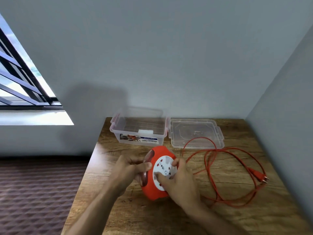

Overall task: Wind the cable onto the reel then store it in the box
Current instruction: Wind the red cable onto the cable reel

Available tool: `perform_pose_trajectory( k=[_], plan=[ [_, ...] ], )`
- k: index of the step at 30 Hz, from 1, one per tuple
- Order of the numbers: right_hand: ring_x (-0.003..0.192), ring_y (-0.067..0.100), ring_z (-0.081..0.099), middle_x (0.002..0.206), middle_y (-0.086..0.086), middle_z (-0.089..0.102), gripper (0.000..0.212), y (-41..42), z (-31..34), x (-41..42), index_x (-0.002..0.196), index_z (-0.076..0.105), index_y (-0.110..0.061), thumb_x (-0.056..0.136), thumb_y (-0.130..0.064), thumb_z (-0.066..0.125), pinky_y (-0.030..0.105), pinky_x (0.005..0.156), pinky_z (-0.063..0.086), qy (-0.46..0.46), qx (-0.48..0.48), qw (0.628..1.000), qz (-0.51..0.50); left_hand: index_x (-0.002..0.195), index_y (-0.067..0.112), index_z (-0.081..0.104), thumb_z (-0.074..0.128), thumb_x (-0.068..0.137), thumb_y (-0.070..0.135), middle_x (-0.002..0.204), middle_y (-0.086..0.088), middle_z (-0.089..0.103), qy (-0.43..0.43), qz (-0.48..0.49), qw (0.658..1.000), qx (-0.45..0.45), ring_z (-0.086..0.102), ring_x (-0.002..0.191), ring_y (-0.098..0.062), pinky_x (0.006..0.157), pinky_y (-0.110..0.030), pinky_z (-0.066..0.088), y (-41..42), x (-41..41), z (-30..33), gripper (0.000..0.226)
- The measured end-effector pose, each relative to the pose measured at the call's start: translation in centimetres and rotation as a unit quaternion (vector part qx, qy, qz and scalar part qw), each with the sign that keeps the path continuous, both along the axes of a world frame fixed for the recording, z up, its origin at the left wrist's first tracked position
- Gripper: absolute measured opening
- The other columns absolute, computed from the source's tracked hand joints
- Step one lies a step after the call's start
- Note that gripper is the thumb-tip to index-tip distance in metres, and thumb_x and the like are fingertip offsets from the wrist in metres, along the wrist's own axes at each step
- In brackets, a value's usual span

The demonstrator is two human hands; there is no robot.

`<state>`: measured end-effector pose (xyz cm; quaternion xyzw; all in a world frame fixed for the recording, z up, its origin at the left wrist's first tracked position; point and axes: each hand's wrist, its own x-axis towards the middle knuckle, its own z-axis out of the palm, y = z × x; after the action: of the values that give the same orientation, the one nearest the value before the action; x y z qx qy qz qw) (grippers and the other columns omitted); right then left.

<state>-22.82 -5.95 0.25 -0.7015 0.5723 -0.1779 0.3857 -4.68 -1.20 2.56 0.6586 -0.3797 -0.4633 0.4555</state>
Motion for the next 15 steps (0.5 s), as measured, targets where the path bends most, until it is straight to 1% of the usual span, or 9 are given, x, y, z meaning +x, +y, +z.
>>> perform_pose_trajectory(
  k=[3,5,6,7,9,10,12,14,15],
  plan=[
    [0.040,0.011,0.059,0.081,0.004,0.074,0.055,-0.4,0.1,0.9,0.112,0.046,-0.020,0.080,-0.059,0.071,0.022,0.036,0.037,-0.137,0.172,0.968,-0.122,0.087,0.012,0.085,0.077,0.085,0.004,0.080,-0.011,0.082,-0.005,0.024,0.999,-0.023,0.078,0.070,-0.021,0.057,-0.024,0.057,0.7,-1.3,-0.8,0.012],
    [0.038,0.014,0.058,0.074,0.006,0.076,0.054,-1.0,0.9,0.9,0.117,0.046,-0.018,0.086,-0.056,0.068,0.021,0.034,0.034,-0.188,0.239,0.944,-0.124,0.090,0.014,0.086,0.078,0.085,0.008,0.086,-0.011,0.082,-0.012,0.047,0.998,-0.036,0.079,0.076,-0.024,0.062,-0.028,0.059,0.8,-1.8,-1.4,0.010],
    [0.039,0.015,0.060,0.072,0.005,0.076,0.050,-1.2,1.3,0.6,0.119,0.045,-0.020,0.089,-0.054,0.066,0.022,0.034,0.036,-0.175,0.233,0.952,-0.099,0.089,0.013,0.085,0.078,0.085,0.007,0.082,-0.011,0.082,0.001,0.064,0.997,-0.038,0.078,0.071,-0.021,0.059,-0.027,0.058,0.8,-1.9,-1.3,0.010],
    [0.040,0.015,0.062,0.073,0.003,0.076,0.043,-1.2,1.8,0.3,0.120,0.045,-0.023,0.092,-0.051,0.063,0.023,0.034,0.039,-0.138,0.194,0.970,-0.055,0.088,0.010,0.085,0.076,0.086,0.006,0.075,-0.012,0.081,0.017,0.078,0.996,-0.036,0.076,0.062,-0.018,0.054,-0.024,0.056,0.7,-1.8,-1.1,0.010],
    [0.051,0.013,0.067,0.081,-0.002,0.074,0.028,-1.5,2.8,-0.9,0.121,0.046,-0.033,0.097,-0.044,0.055,0.025,0.043,0.047,0.013,0.004,0.997,0.081,0.082,0.009,0.085,0.075,0.087,0.004,0.068,-0.015,0.078,0.040,0.082,0.996,-0.020,0.071,0.052,-0.017,0.047,-0.023,0.054,0.5,-1.3,-0.8,0.012],
    [0.063,0.014,0.069,0.093,-0.003,0.073,0.028,-1.8,3.3,-1.5,0.124,0.044,-0.038,0.098,-0.041,0.051,0.026,0.051,0.051,0.100,-0.115,0.974,0.167,0.079,0.011,0.085,0.075,0.086,0.005,0.067,-0.015,0.078,0.042,0.069,0.997,-0.008,0.070,0.051,-0.018,0.046,-0.025,0.054,0.3,-0.9,-0.6,0.014],
    [0.088,0.020,0.069,0.130,-0.002,0.062,0.042,-2.5,3.7,-2.5,0.135,0.039,-0.043,0.097,-0.032,0.053,0.035,0.065,0.057,0.198,-0.260,0.882,0.340,0.071,0.012,0.085,0.076,0.085,0.006,0.061,-0.015,0.073,0.034,0.044,0.998,0.012,0.064,0.049,-0.021,0.048,-0.028,0.051,0.0,0.0,-0.6,0.018],
    [0.097,0.028,0.068,0.152,0.001,0.041,0.052,-3.0,4.1,-2.9,0.142,0.039,-0.044,0.096,-0.025,0.056,0.041,0.066,0.059,0.230,-0.297,0.806,0.458,0.055,0.011,0.077,0.076,0.083,0.010,0.055,-0.014,0.064,0.036,0.032,0.998,0.032,0.057,0.053,-0.026,0.054,-0.030,0.046,-0.3,0.9,-0.7,0.028],
    [0.096,0.031,0.068,0.156,0.003,0.035,0.054,-3.0,4.2,-3.0,0.143,0.037,-0.046,0.097,-0.024,0.055,0.042,0.066,0.059,0.231,-0.303,0.784,0.489,0.051,0.009,0.070,0.077,0.080,0.014,0.056,-0.017,0.061,0.044,0.022,0.998,0.042,0.056,0.058,-0.029,0.057,-0.031,0.045,-0.5,1.4,-0.6,0.031]
  ],
)
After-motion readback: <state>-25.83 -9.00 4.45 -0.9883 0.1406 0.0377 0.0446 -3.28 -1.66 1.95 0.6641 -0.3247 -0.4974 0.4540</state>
